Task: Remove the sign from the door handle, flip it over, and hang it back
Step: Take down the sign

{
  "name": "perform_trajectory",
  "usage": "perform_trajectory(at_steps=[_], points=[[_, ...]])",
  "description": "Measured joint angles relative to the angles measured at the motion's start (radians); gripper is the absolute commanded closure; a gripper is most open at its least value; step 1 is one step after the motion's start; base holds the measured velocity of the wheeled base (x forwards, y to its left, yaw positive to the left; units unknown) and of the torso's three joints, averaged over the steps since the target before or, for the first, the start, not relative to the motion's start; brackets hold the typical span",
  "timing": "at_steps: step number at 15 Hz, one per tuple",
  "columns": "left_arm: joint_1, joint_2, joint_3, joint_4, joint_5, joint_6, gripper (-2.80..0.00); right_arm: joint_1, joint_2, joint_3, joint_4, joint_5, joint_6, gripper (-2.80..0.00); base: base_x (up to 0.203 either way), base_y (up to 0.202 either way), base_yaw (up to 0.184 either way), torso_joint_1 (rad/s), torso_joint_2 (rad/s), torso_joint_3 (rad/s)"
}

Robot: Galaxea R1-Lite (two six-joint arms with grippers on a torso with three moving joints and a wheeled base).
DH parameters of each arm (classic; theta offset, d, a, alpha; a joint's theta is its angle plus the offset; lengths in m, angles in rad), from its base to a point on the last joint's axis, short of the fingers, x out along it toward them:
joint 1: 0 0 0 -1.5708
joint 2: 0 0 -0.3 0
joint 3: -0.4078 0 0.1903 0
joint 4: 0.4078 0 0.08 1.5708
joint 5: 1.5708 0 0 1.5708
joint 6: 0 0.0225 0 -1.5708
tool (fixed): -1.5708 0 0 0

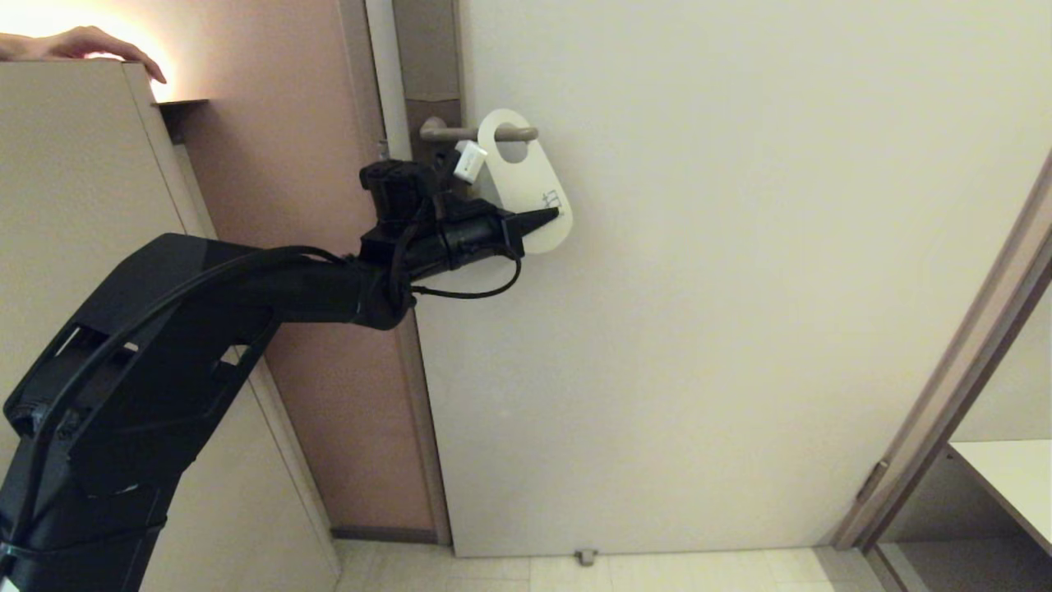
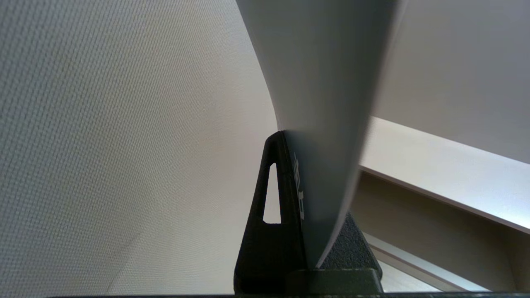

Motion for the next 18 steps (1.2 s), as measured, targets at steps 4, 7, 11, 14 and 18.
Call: perform_trajectory(at_steps=[4,7,11,14,18], points=[[0.012,0.021,-0.038,0.036,0.01,0.0,0.0,0.0,0.0,0.0,0.0,0.0,0.0,0.0,0.0,0.0,0.0,0.0,0.0,0.0],[0.028,0.038,-0.065,0.054,0.036,0.029,0.0,0.0,0.0,0.0,0.0,0.0,0.0,0.0,0.0,0.0,0.0,0.0,0.0,0.0],[0.036,0.043,-0.069,0.074,0.09,0.079,0.0,-0.001,0.0,0.0,0.0,0.0,0.0,0.0,0.0,0.0,0.0,0.0,0.0,0.0],[0.032,0.038,-0.069,0.078,0.109,0.081,0.0,0.0,0.0,0.0,0.0,0.0,0.0,0.0,0.0,0.0,0.0,0.0,0.0,0.0],[0.015,0.018,-0.069,0.08,0.12,0.083,0.0,0.0,0.0,0.0,0.0,0.0,0.0,0.0,0.0,0.0,0.0,0.0,0.0,0.0]])
